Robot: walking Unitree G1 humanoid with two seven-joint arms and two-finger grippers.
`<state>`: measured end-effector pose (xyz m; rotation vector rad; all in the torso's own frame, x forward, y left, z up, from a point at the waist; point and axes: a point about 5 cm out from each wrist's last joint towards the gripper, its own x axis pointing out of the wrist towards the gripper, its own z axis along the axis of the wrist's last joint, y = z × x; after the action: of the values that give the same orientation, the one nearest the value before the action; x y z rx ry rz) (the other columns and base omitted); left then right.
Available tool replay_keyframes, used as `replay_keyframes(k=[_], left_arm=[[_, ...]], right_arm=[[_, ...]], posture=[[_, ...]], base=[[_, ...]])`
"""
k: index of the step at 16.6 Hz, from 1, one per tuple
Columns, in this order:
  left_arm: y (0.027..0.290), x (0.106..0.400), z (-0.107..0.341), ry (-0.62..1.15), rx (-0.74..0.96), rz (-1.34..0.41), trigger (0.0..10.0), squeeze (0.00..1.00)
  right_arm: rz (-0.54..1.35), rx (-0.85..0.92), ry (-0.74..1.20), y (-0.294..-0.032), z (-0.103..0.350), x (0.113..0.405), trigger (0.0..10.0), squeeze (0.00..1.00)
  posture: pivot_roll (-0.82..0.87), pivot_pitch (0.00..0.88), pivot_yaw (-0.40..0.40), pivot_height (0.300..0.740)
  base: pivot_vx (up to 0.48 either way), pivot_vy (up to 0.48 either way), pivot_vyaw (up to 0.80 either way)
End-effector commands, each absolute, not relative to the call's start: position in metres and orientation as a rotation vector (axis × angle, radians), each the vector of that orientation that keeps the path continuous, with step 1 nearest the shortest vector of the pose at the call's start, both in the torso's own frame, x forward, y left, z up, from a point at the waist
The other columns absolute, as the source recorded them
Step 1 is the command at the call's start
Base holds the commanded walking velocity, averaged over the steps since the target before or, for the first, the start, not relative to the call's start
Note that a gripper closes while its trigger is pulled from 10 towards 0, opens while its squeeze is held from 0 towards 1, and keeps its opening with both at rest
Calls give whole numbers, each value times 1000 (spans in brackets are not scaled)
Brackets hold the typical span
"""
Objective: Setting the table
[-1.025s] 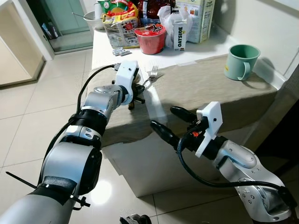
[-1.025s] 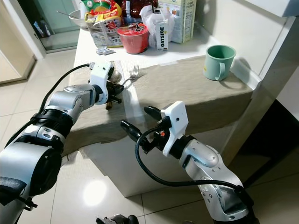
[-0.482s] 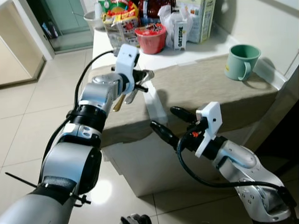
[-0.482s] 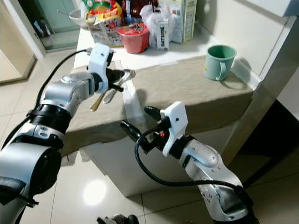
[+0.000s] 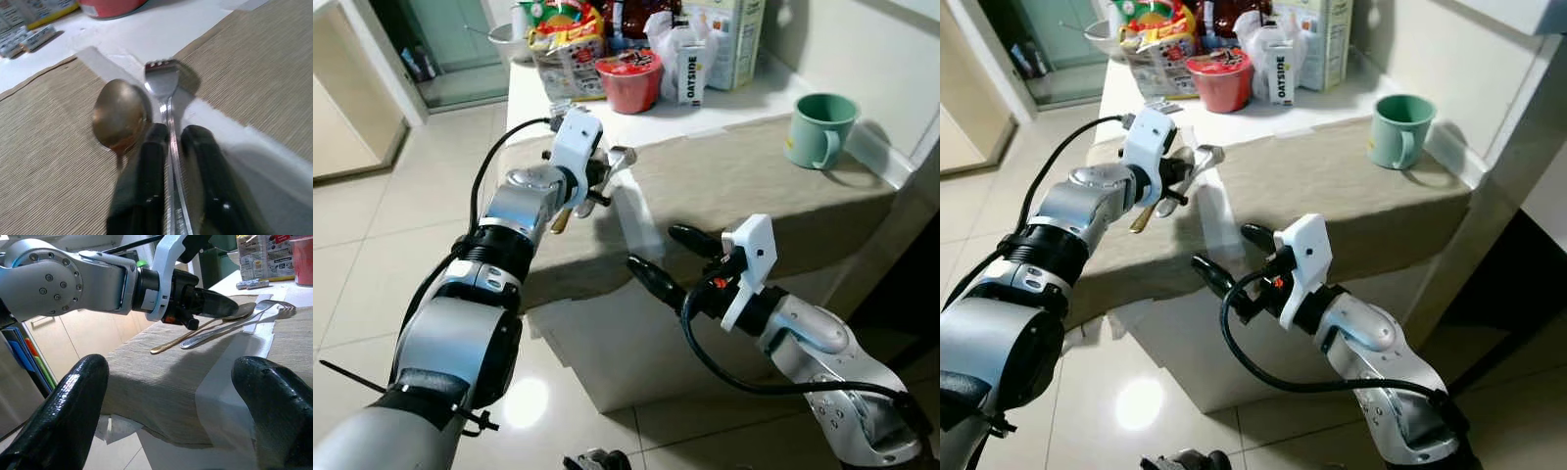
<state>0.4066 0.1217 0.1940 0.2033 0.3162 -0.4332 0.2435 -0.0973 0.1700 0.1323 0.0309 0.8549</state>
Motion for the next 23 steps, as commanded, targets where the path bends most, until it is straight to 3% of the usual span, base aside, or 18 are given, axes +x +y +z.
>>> replay_keyframes(k=[1, 12, 13, 23], left_arm=[[126, 411, 206, 292, 211, -411, 10000, 1000], [117, 415, 208, 271, 247, -408, 10000, 1000], [117, 416, 209, 269, 260, -405, 10000, 0], [120, 416, 198, 329, 196, -362, 10000, 0]], right_arm=[[863, 135, 25, -94, 170, 242, 10000, 0], [859, 141, 31, -92, 170, 237, 10000, 0], [859, 141, 30, -92, 170, 236, 10000, 0], [766, 118, 31, -113, 181, 226, 10000, 0]], posture=[[-211, 16, 152, 740], [-232, 38, 158, 740], [-238, 41, 160, 740], [-318, 129, 167, 740]], base=[[0, 0, 0], [0, 0, 0], [0, 0, 0], [0, 0, 0]])
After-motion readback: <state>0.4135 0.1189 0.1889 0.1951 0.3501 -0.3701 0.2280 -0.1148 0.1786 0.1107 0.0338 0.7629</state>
